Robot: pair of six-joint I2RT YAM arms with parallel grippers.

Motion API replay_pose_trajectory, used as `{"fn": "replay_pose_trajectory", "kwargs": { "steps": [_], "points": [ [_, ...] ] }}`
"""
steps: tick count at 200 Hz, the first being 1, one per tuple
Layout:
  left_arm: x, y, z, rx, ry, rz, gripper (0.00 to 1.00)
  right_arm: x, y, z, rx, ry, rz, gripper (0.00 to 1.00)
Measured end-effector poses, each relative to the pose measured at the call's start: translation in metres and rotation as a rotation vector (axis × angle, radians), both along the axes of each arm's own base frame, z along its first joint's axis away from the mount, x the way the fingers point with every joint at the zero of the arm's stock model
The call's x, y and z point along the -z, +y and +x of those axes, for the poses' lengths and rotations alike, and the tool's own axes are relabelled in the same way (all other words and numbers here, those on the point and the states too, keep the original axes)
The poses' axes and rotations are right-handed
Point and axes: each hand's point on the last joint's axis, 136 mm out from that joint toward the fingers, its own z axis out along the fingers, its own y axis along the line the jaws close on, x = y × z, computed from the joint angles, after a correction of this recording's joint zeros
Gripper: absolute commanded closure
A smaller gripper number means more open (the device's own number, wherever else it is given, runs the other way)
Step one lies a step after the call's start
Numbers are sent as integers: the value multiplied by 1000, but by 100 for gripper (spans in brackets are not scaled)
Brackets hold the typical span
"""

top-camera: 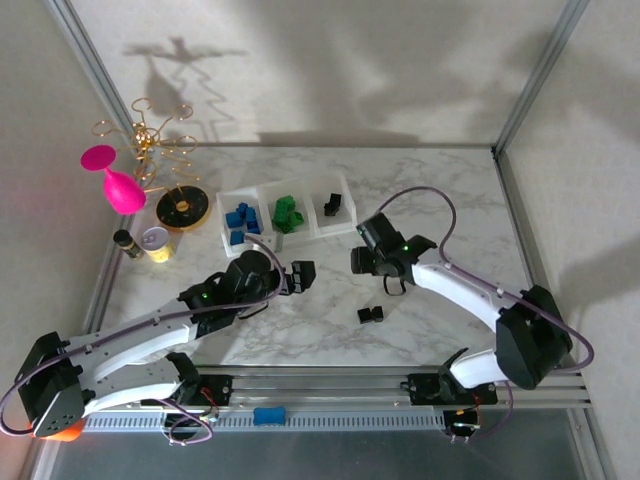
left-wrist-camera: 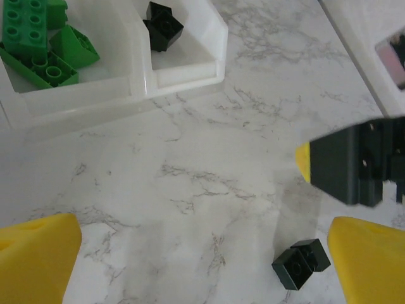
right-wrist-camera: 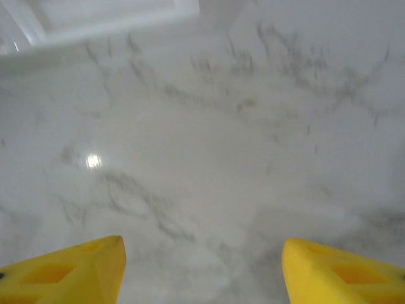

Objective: Sort the legos into containers by color
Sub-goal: Pick up the lego from the bottom-center of the table.

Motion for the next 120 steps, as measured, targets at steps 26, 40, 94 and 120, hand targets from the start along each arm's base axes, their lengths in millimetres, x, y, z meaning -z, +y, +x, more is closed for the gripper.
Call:
{"fn": "replay_pose_trajectory", "kwargs": {
  "steps": [26, 40, 94, 120],
  "points": [
    [7, -2, -6, 15, 11, 8, 1, 13, -6, -33, 15, 57, -6, 35],
    [8, -5, -8, 25, 14, 8, 0, 23, -11, -46, 31, 90, -16, 36],
    [20, -13, -14, 52, 39, 38, 0, 61, -34, -83, 108, 200, -53, 41],
    [22, -14, -14, 52, 41, 44, 0, 65, -33, -85, 125, 209, -34, 44]
  ]
}}
